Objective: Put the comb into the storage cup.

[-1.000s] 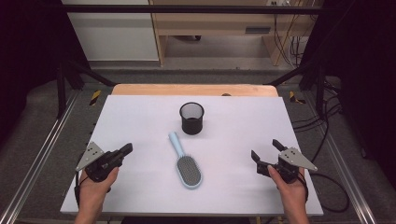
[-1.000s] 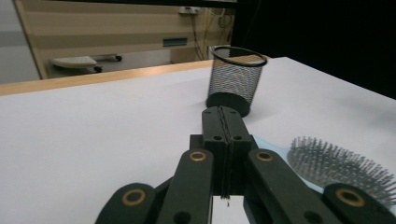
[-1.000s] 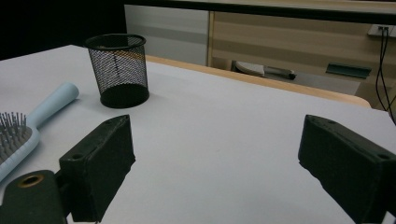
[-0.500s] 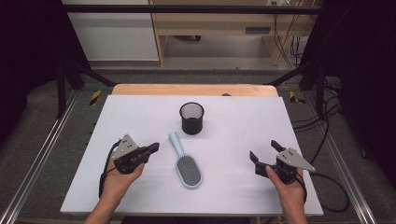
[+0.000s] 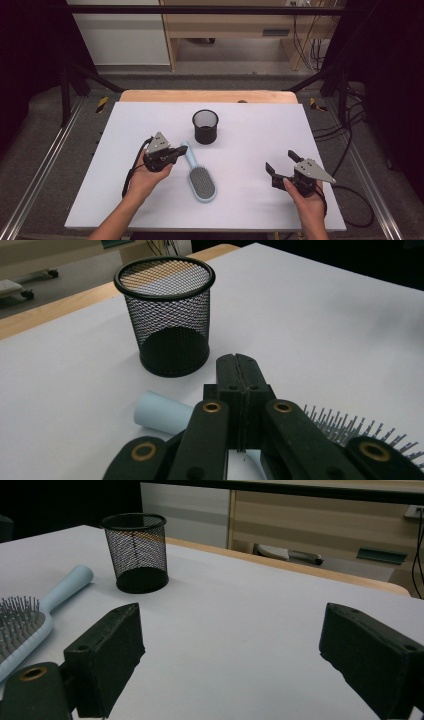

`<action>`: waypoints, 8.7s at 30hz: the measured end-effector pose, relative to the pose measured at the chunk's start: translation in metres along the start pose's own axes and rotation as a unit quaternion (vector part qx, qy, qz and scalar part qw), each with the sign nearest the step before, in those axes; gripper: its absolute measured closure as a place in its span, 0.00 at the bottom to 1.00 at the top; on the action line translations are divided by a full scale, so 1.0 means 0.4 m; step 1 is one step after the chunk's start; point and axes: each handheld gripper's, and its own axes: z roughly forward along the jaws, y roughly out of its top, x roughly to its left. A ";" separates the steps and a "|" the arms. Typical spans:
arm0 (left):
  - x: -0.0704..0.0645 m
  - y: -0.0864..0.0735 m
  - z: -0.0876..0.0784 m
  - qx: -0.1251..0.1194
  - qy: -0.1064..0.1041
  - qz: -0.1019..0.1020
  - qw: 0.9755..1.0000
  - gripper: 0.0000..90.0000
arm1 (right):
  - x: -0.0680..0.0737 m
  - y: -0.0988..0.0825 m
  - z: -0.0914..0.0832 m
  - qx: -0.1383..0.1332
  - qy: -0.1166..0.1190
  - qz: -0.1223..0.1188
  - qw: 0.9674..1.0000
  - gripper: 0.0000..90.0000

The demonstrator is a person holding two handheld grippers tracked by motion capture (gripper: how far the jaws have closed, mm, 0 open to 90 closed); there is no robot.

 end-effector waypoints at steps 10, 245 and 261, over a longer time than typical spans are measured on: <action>0.013 -0.006 0.039 0.013 -0.002 0.003 1.000 1.00 | 0.007 0.000 0.007 0.005 0.005 -0.005 1.000 0.12; -0.140 -0.137 -0.089 0.237 -0.030 0.060 0.969 0.21 | 0.041 -0.015 0.031 0.059 0.056 -0.013 0.997 0.09; -0.132 -0.141 -0.075 0.264 -0.050 0.055 0.962 0.42 | 0.044 -0.014 0.037 0.062 0.055 -0.016 0.996 0.09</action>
